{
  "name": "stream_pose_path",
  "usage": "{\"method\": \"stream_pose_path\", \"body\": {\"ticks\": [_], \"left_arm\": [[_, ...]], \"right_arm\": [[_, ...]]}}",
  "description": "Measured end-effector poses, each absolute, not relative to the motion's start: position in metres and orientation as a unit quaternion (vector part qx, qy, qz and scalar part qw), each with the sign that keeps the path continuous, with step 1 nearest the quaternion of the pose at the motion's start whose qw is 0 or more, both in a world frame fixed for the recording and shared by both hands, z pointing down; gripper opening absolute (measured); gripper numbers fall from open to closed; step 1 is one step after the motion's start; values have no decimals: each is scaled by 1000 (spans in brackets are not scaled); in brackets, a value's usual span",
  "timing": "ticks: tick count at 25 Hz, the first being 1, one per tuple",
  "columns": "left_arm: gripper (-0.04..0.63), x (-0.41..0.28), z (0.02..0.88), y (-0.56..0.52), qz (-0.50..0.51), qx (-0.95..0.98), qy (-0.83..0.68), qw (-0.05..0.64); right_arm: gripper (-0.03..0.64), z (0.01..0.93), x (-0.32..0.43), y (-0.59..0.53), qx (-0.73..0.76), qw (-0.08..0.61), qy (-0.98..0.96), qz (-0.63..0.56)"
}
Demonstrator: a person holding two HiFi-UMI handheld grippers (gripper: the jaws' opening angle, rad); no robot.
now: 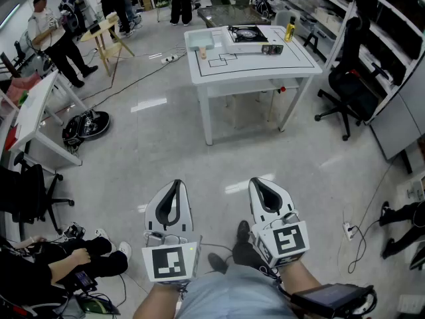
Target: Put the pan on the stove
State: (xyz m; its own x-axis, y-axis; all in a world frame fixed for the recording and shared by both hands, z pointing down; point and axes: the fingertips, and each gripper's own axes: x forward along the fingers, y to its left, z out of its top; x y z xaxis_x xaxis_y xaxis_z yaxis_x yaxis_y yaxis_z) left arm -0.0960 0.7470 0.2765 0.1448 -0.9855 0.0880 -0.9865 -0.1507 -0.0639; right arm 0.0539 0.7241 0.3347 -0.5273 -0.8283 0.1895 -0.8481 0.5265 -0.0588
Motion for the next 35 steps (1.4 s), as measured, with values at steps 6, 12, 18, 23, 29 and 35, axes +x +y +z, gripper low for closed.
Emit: {"method": "stream_pose_path", "body": {"ticks": [6, 12, 18, 23, 29, 35], "left_arm": [[18, -97, 288, 722, 74, 750, -657, 10], [18, -82, 300, 684, 86, 753, -652, 20], [18, -55, 292, 643, 92, 748, -658, 10], [18, -32, 266, 615, 79, 741, -666, -12], [18, -9, 248, 599, 57, 734, -676, -27], [18, -4, 250, 579, 66, 723, -687, -27]], "right_arm": [[48, 347, 52, 700, 473, 69, -875, 74], [49, 357, 64, 665, 469, 59, -876, 96], [51, 360, 89, 618, 463, 64, -879, 100], [51, 342, 112, 583, 456, 58, -882, 99], [51, 333, 124, 559, 430, 51, -896, 102], [51, 333, 135, 541, 427, 52, -898, 93]]}}
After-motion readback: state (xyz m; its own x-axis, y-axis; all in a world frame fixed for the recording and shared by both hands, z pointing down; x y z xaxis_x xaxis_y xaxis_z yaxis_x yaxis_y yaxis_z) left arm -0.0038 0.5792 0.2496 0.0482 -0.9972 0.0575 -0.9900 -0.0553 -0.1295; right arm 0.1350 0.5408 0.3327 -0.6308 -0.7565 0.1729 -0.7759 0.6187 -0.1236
